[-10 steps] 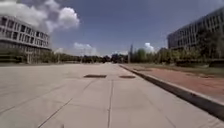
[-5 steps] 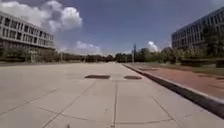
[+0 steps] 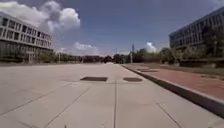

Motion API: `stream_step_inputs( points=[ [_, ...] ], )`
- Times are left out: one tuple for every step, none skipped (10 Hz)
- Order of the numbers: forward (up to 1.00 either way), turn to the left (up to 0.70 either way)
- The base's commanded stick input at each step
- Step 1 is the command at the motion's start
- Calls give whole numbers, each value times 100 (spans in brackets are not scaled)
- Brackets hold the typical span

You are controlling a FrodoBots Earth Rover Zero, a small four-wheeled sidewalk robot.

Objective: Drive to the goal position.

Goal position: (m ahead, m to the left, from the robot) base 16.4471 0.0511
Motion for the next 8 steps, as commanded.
stream_step_inputs(
  points=[
    [70, 0],
    [70, 0],
    [70, 0],
    [70, 0],
    [70, 0],
    [70, 0],
    [70, 0],
    [70, 0]
  ],
)
